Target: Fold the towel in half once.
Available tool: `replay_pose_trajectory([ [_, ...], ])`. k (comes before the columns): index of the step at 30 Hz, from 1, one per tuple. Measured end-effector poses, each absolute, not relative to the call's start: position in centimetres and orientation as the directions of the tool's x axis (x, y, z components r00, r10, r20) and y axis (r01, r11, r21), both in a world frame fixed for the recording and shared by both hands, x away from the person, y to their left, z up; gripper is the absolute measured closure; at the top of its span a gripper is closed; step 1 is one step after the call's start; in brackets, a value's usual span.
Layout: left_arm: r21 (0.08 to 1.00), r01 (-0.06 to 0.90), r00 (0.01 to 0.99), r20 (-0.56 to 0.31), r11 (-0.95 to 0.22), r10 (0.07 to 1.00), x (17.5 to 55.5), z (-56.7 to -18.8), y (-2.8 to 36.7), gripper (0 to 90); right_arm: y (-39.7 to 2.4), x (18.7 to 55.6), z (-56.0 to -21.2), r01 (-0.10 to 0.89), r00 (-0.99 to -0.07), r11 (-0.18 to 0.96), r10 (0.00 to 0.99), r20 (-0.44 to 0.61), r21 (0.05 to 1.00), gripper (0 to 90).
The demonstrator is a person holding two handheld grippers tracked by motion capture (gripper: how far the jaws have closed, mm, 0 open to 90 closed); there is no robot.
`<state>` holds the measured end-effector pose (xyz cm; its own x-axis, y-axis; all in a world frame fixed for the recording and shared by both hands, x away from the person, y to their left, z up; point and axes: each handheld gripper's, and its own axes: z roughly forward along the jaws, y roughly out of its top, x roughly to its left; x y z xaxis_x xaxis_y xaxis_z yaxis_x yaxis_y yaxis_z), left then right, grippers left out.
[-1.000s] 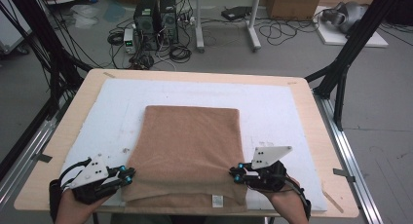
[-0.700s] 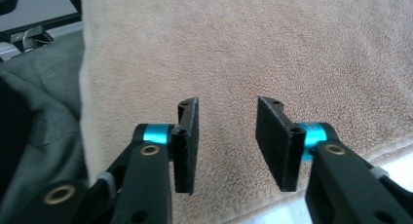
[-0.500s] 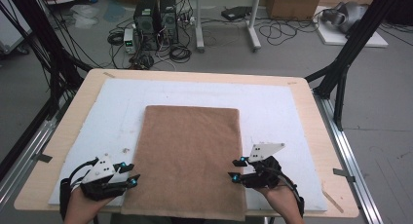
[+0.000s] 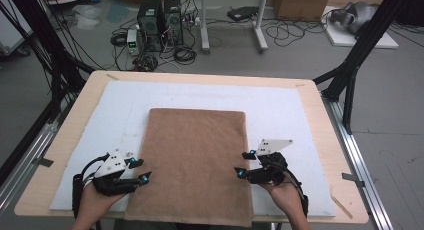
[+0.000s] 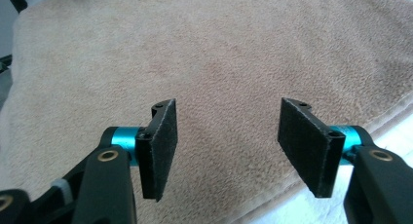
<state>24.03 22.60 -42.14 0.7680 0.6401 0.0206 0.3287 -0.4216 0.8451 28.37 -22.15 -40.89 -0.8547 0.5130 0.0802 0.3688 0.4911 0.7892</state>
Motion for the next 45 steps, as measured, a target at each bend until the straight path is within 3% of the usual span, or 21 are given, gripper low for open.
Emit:
replay_pose_trajectory([
  [24, 0.868, 0.345, 0.736, -0.014, -0.357, 0.677, 25.0, -41.1, 23.5, 40.1, -21.5, 30.3, -39.1, 0.351, -0.846, 0.461, 0.529, 0.066, 0.815, 22.8],
  [45, 0.868, 0.343, 0.746, -0.02, -0.358, 0.665, 26.0, -40.8, 22.7, 38.3, -22.4, 29.9, -38.6, 0.346, -0.837, 0.456, 0.546, 0.049, 0.82, 22.0],
])
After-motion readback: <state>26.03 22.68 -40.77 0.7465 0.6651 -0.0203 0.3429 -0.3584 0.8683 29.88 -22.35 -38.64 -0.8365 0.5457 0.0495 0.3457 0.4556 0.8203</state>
